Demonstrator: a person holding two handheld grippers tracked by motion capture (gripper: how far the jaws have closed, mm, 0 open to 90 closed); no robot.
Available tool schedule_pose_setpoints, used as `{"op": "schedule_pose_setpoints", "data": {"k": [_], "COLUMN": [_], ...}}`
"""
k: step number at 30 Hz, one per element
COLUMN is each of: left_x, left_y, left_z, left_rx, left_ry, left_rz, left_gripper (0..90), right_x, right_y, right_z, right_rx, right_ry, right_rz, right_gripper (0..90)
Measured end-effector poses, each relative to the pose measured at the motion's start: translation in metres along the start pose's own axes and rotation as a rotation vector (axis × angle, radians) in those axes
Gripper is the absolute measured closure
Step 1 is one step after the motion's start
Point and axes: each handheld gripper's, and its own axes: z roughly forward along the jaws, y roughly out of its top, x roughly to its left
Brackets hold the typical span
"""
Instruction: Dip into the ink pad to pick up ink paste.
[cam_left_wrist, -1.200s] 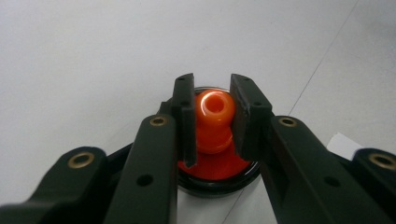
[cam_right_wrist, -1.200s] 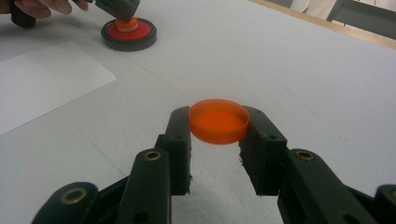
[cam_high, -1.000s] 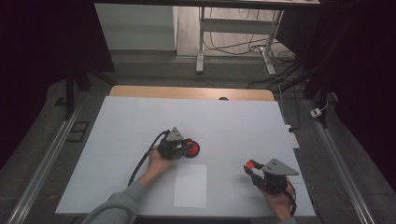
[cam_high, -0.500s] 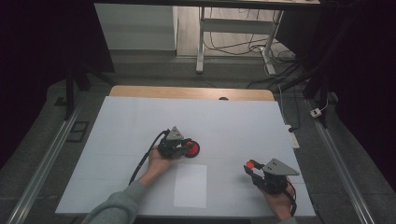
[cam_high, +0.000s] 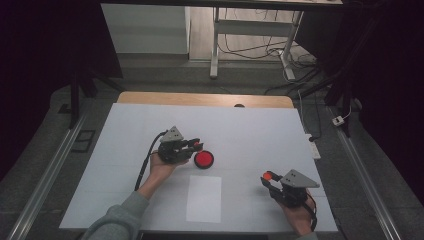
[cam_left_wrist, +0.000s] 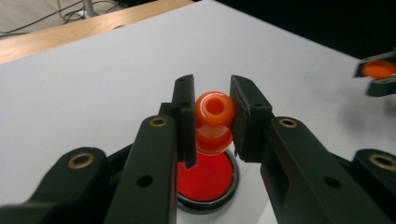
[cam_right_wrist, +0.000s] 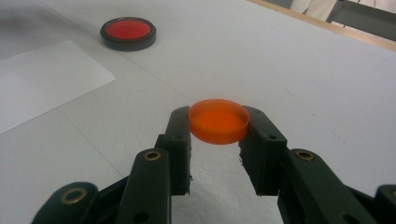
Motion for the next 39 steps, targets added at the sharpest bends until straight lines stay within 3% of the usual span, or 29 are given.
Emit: {"op": "schedule_pose_setpoints", "data": {"k": [6, 10, 23, 30, 39], "left_x": [-0.008, -0.013, -0.033, -0.045, -0.048], "left_y": [0.005, 0.008, 0.003, 0.003, 0.002], "left_z": [-0.008, -0.011, -0.018, -0.026, -0.028], "left_rx": [0.003, -0.003, 0.038, 0.034, 0.040], "left_ry": [-0.036, -0.092, -0.115, -0.108, -0.135], "left_rz": [0.015, -0.016, 0.025, 0.061, 0.057], "left_gripper": [72.1, 72.1, 72.1, 72.0, 72.0], "right_x": [0.000, 0.000, -0.001, 0.000, 0.000], "right_y": [0.000, 0.000, -0.001, 0.000, 0.000], "right_z": [0.002, 0.002, 0.003, 0.004, 0.003], "right_rx": [0.006, 0.004, 0.003, 0.008, 0.005], "right_ry": [0.003, 0.004, 0.006, 0.010, 0.008], "right_rz": [-0.004, -0.006, -0.003, -0.010, -0.006], "right_gripper": [64.4, 64.4, 64.4, 64.4, 64.4]}}
